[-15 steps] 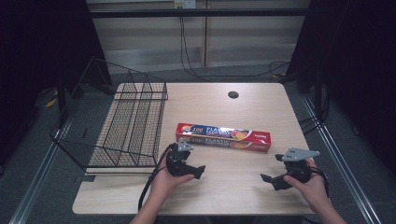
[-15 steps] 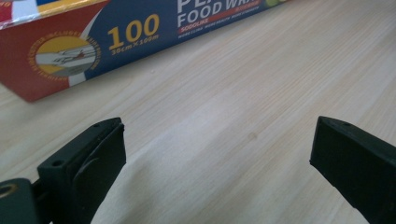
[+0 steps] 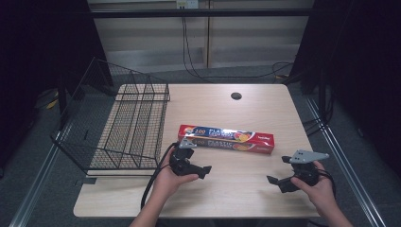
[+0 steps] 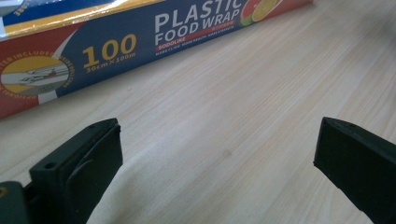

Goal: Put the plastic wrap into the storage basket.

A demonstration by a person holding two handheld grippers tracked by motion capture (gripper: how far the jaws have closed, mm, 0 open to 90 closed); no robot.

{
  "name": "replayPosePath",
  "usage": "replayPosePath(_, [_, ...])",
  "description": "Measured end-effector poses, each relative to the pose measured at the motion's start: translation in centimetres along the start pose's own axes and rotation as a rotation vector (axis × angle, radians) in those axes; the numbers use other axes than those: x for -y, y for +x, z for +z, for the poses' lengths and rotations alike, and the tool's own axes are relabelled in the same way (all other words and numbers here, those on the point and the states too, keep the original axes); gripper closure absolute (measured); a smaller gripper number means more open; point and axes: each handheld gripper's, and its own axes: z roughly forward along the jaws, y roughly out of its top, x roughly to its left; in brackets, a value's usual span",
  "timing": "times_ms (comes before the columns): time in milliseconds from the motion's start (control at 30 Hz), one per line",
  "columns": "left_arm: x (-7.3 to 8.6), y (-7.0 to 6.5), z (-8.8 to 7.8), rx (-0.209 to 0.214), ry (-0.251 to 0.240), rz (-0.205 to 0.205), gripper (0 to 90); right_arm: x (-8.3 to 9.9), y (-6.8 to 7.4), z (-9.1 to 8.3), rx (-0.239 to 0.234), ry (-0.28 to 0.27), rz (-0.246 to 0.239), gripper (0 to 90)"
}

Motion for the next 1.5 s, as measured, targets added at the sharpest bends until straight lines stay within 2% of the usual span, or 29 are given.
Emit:
replayPosePath(267, [-1.0, -0.2, 0.4, 0.045, 0.007, -0.001, 1.1, 0.2, -0.2, -0.2, -0.007, -0.016, 0.027, 2.1])
replayPosePath(333, [-1.9, -0.3, 0.5, 0.048, 0.02, 0.025, 2.1, 0.2, -0.1, -0.3, -0.014, -0.013, 0.026, 2.2])
replayPosePath(367, [-2.2, -0.4, 0.6, 0.036, 0.011, 0.027, 2.0, 0.2, -0.1, -0.3, -0.014, -0.016, 0.029, 2.2])
replayPosePath(467, [-3.2, -0.2, 0.8, 0.059, 0.028, 0.028, 2.2, 0.2, -0.1, -0.4, -0.024, -0.021, 0.036, 2.2])
replayPosePath(500, [-3.2, -0.2, 0.8, 0.059, 0.028, 0.028, 2.2, 0.2, -0.1, -0.4, -0.024, -0.022, 0.036, 2.2])
replayPosePath(533, [-3.9, -0.1, 1.3, 0.053, 0.007, 0.038, 2.3, 0.2, -0.1, -0.4, -0.022, -0.021, 0.035, 2.2])
replayPosePath(633, [-4.8, 0.0, 1.7, 0.044, 0.034, 0.059, 2.8, 0.2, -0.1, -0.5, -0.03, -0.022, 0.035, 2.3])
replayPosePath(700, [-5.6, 0.2, 2.0, 0.054, 0.036, 0.045, 2.8, 0.2, -0.1, -0.5, -0.034, -0.023, 0.033, 2.3])
replayPosePath(767, [-6.3, 0.4, 2.2, 0.033, 0.049, 0.063, 2.8, 0.2, -0.1, -0.5, -0.036, -0.023, 0.035, 2.3])
replayPosePath(800, [-6.6, 0.4, 2.4, 0.031, 0.035, 0.058, 2.8, 0.2, -0.1, -0.5, -0.036, -0.024, 0.036, 2.3])
replayPosePath(833, [-7.0, 0.6, 2.5, 0.044, 0.044, 0.054, 2.8, 0.2, -0.1, -0.5, -0.036, -0.024, 0.037, 2.4])
replayPosePath(933, [-7.8, 0.7, 2.8, 0.034, 0.048, 0.063, 3.1, 0.2, -0.1, -0.6, -0.039, -0.027, 0.038, 2.4])
replayPosePath(967, [-8.0, 0.8, 3.0, 0.048, 0.048, 0.053, 3.1, 0.2, -0.1, -0.6, -0.042, -0.029, 0.038, 2.4])
replayPosePath(1000, [-8.1, 1.0, 3.0, 0.05, 0.058, 0.063, 3.1, 0.2, -0.2, -0.6, -0.043, -0.029, 0.039, 2.4])
replayPosePath(1067, [-8.3, 1.0, 3.1, 0.049, 0.05, 0.056, 3.1, 0.2, -0.2, -0.6, -0.043, -0.029, 0.04, 2.4])
replayPosePath(1167, [-8.9, 1.1, 3.7, 0.043, 0.056, 0.068, 3.1, 0.2, -0.2, -0.6, -0.048, -0.03, 0.042, 2.4])
replayPosePath(1300, [-9.3, 1.5, 4.1, 0.035, 0.083, 0.075, 3.1, 0.1, -0.1, -0.6, -0.057, -0.03, 0.042, 2.6])
replayPosePath(1333, [-9.4, 1.7, 4.4, 0.041, 0.069, 0.056, 3.1, 0.1, -0.1, -0.5, -0.064, -0.026, 0.039, 2.8])
replayPosePath(1367, [-9.5, 1.9, 4.3, 0.037, 0.082, 0.075, 3.1, 0.1, 0.0, -0.5, -0.066, -0.026, 0.038, 2.8])
replayPosePath(1467, [-9.7, 2.0, 4.6, 0.036, 0.075, 0.065, 3.2, 0.1, 0.0, -0.5, -0.065, -0.026, 0.036, 2.8])
replayPosePath(1500, [-9.8, 2.2, 4.7, 0.038, 0.082, 0.076, 3.2, 0.1, 0.0, -0.5, -0.065, -0.026, 0.035, 2.8])
